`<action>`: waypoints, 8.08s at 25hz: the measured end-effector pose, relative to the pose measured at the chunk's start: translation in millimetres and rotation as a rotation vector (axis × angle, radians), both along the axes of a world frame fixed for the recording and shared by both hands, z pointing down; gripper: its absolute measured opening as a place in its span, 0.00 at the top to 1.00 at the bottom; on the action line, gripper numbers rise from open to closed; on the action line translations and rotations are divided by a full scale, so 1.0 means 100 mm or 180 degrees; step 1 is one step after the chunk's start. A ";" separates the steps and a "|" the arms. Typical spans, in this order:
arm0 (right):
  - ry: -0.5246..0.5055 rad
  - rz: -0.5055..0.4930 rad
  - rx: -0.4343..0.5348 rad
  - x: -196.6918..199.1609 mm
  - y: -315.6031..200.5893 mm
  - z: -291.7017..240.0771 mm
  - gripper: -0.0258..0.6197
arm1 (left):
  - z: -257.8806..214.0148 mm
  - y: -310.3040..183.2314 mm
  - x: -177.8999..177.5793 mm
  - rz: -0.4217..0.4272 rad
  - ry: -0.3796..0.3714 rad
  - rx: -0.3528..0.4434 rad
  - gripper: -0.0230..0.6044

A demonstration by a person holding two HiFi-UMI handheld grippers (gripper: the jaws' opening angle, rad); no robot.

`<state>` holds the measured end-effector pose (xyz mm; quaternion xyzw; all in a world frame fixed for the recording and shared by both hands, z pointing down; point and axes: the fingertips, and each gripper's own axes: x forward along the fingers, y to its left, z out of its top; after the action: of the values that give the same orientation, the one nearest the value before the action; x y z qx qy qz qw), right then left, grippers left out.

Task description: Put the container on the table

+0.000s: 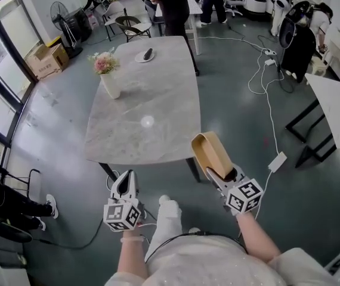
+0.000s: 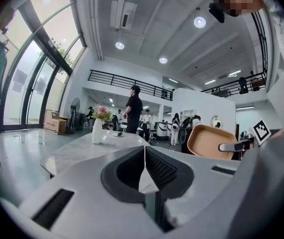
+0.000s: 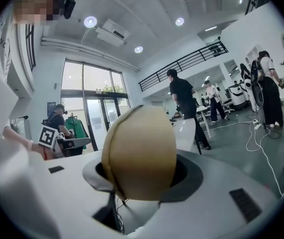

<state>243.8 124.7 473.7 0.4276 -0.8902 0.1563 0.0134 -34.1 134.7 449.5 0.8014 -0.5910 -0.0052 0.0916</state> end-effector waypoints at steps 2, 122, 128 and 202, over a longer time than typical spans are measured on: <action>0.0009 0.0017 -0.0020 -0.05 -0.10 0.02 0.63 | 0.02 -0.13 -0.06 0.0014 0.0018 0.0008 0.95; -0.1826 -0.1131 -0.2139 -2.77 -4.20 0.89 0.41 | 0.85 -3.79 -1.34 0.0237 0.0135 -0.0523 0.95; -0.1584 -0.1297 -0.2043 -2.81 -4.11 0.90 0.41 | 0.84 -3.78 -1.39 0.0210 0.0145 -0.0534 0.95; -0.0344 -0.0238 -0.1144 -1.84 -3.67 0.65 0.95 | 0.48 -3.28 -1.36 0.0226 0.0134 -0.0364 0.95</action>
<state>59.5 -242.0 538.6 0.3759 -0.8627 0.3349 0.0475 -169.7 -193.4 497.9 0.8150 -0.5595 0.0150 0.1498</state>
